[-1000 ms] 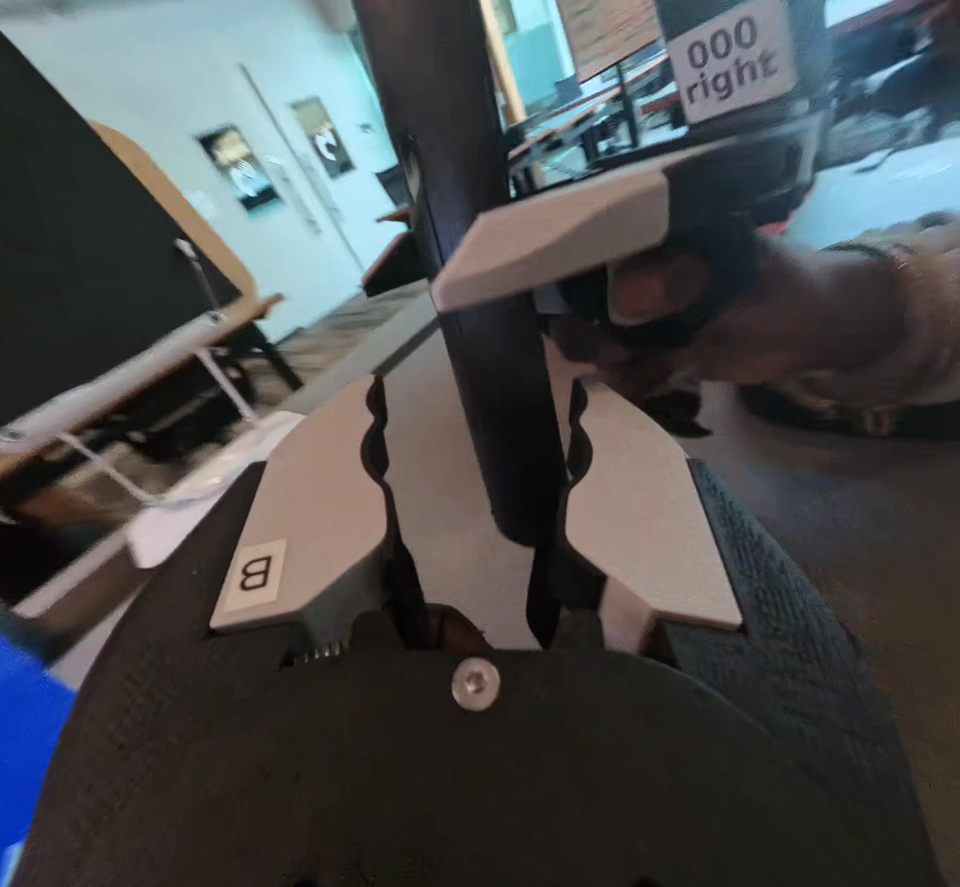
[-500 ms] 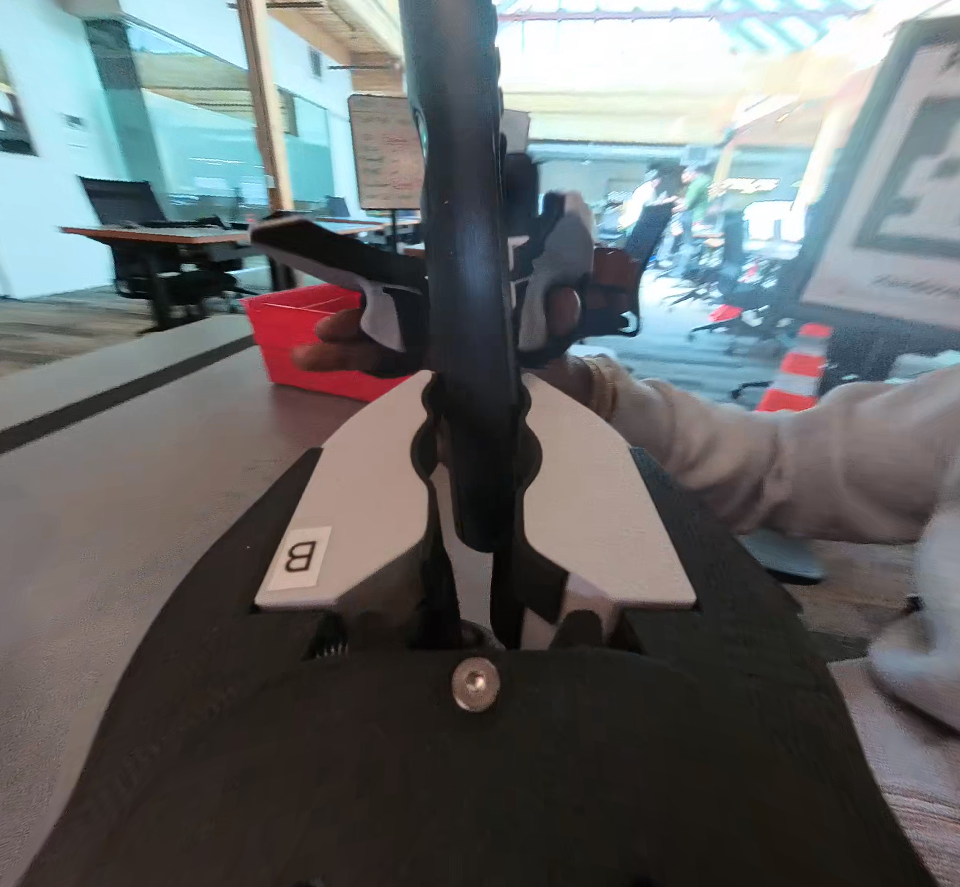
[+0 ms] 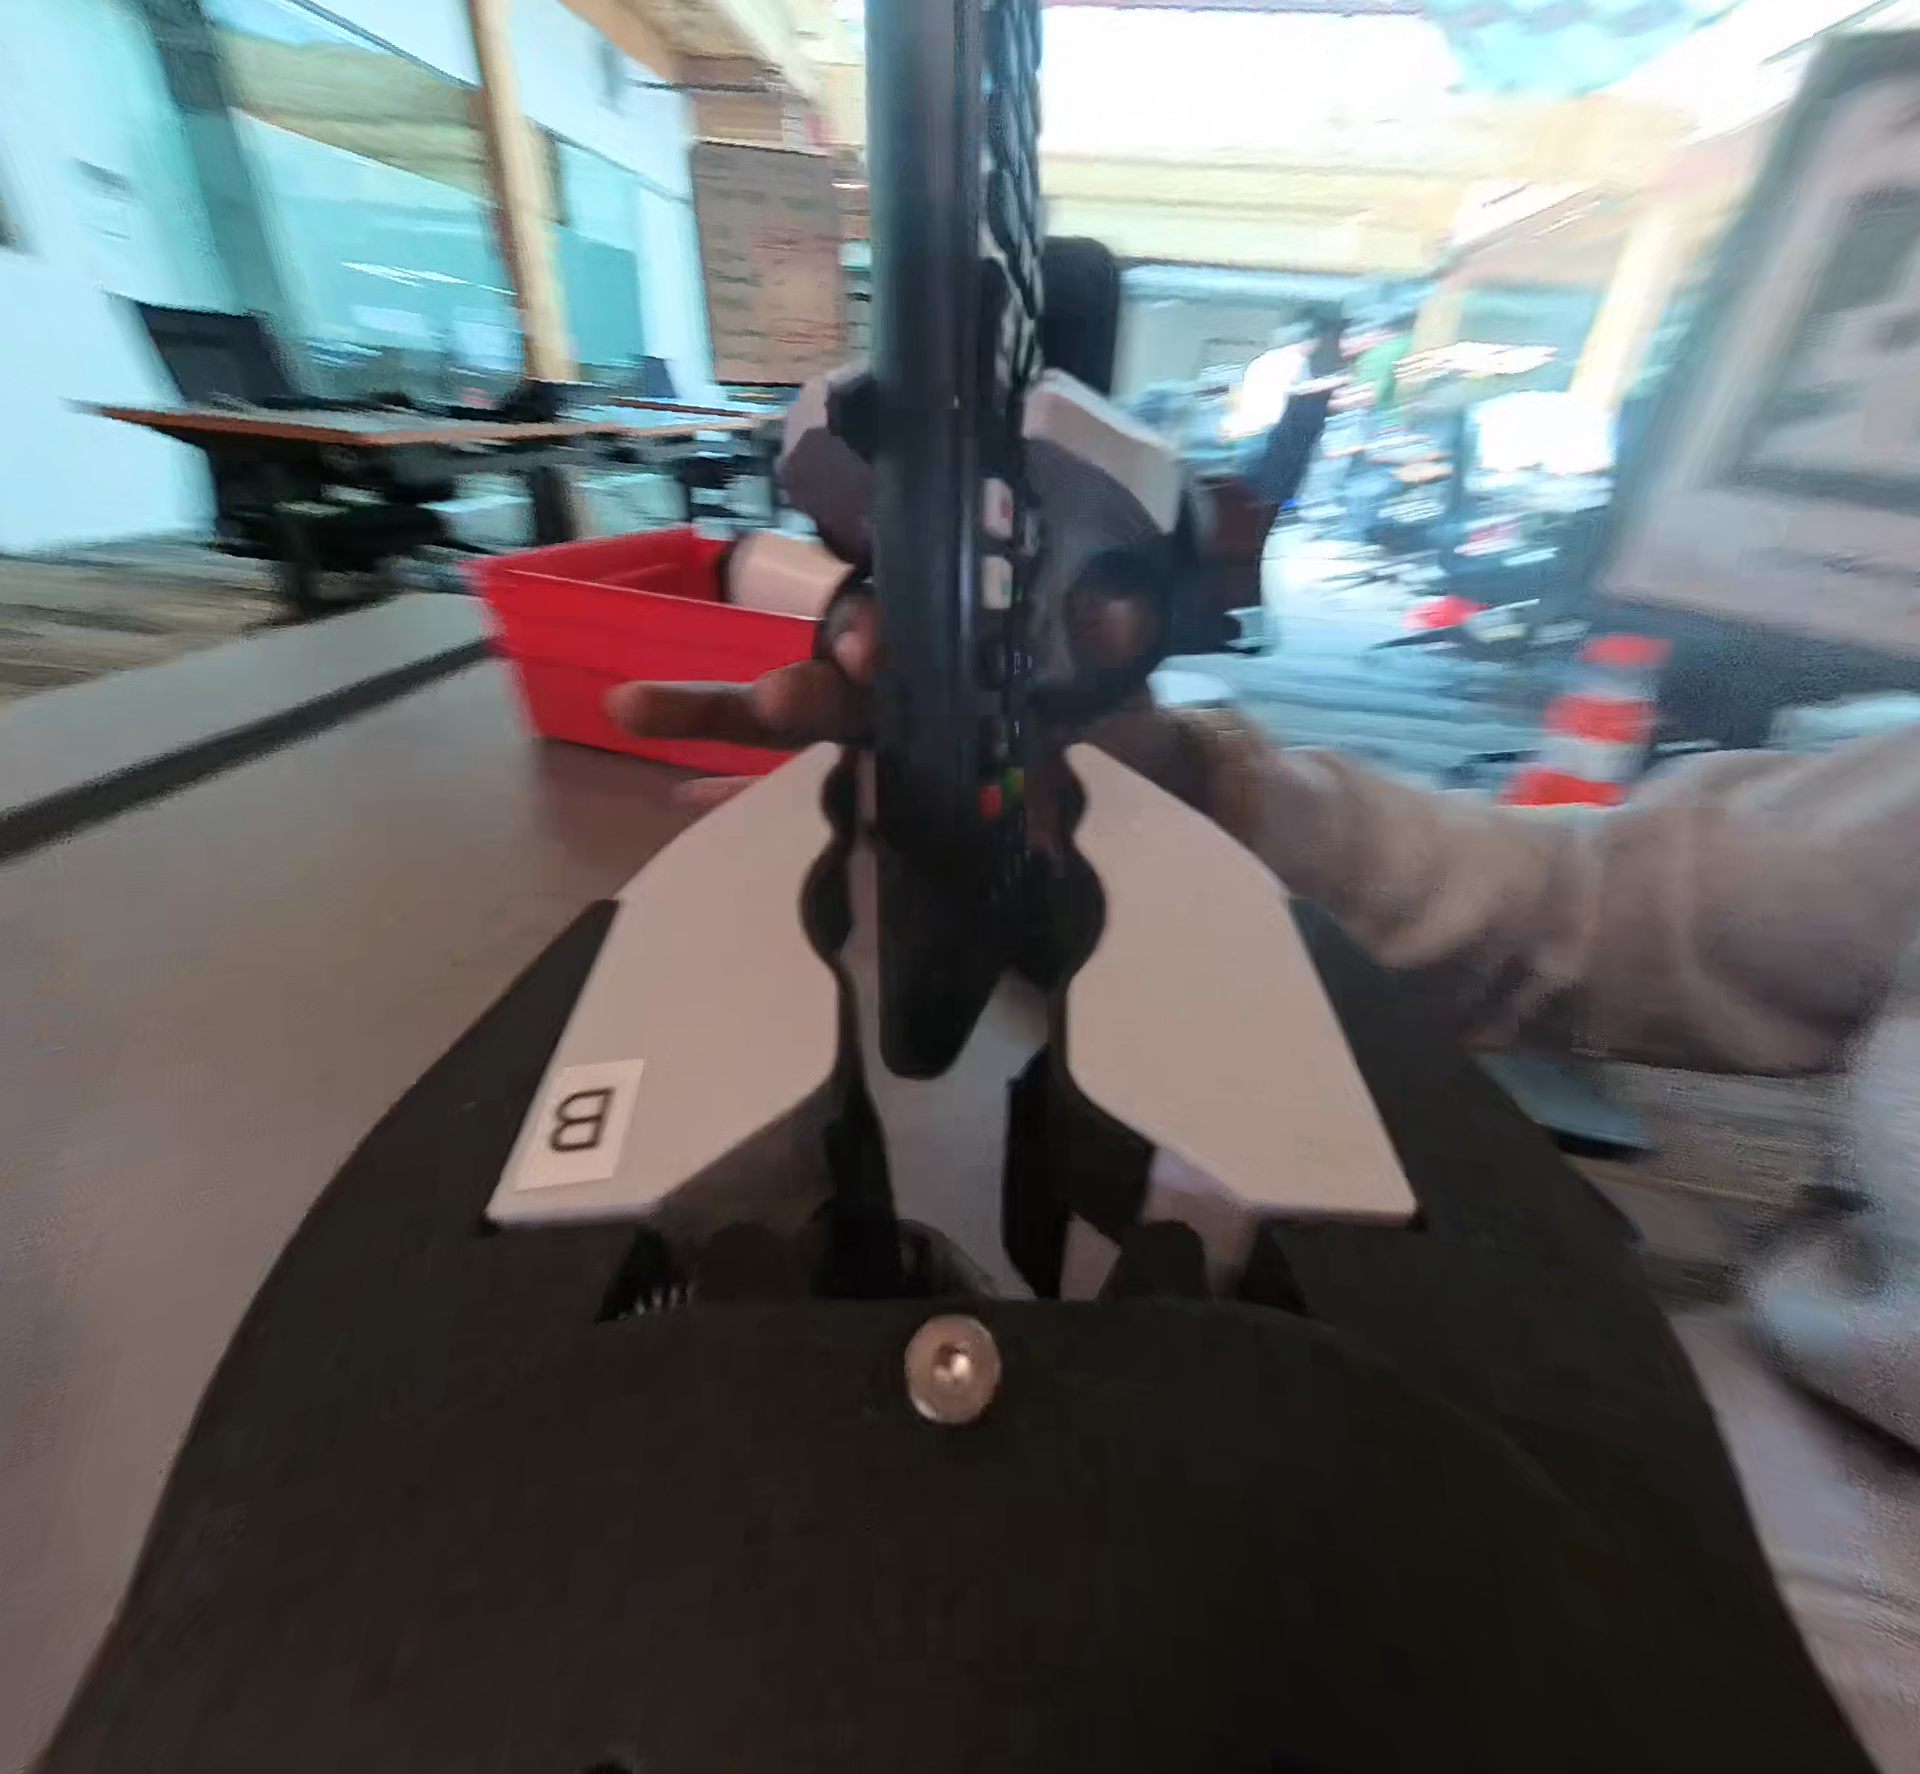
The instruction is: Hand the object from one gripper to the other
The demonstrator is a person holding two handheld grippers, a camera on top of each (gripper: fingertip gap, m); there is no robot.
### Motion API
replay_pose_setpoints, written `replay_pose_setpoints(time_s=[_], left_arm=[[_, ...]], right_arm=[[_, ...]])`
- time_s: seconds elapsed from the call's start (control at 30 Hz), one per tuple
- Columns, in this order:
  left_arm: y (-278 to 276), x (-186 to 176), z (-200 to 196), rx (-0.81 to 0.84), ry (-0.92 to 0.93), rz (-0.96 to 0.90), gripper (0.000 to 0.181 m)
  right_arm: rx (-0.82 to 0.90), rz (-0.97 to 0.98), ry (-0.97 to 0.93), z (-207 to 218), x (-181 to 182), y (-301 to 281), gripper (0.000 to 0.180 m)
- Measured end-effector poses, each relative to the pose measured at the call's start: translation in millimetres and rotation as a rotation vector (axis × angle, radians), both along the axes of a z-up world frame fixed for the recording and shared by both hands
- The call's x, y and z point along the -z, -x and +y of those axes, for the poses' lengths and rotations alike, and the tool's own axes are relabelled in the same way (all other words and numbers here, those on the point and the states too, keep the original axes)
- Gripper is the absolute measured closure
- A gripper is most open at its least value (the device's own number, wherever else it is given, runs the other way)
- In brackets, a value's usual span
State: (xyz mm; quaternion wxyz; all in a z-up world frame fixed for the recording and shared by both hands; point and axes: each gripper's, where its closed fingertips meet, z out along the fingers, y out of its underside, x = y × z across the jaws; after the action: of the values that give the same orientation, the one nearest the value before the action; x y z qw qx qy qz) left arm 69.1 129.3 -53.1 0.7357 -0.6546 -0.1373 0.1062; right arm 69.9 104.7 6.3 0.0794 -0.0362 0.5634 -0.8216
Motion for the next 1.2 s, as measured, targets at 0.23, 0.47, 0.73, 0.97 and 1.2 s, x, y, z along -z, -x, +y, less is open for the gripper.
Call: replay_pose_setpoints(time_s=[0.23,0.47,0.73,0.97,1.2], left_arm=[[45.0,8.4,-26.5,-0.613,0.337,0.340,0.098],[43.4,9.7,-26.7,-0.620,0.353,0.344,0.129],[10.0,4.3,-1.4,-0.188,0.119,0.142,0.130],[-28.3,-3.9,15.1,0.160,-0.013,0.027,0.130],[-15.1,1.5,14.0,0.067,0.032,0.018,0.127]], right_arm=[[0.474,0.050,0.058,-2.6,1.0,31.7,0.155],[0.528,0.069,0.026,-24.7,11.6,22.7,0.155],[0.164,0.029,0.053,-23.2,-4.3,1.1,0.099],[-0.162,-0.044,-0.083,-17.5,10.1,-22.2,0.100],[-0.097,0.040,-0.098,-13.7,10.5,-22.7,0.129]])
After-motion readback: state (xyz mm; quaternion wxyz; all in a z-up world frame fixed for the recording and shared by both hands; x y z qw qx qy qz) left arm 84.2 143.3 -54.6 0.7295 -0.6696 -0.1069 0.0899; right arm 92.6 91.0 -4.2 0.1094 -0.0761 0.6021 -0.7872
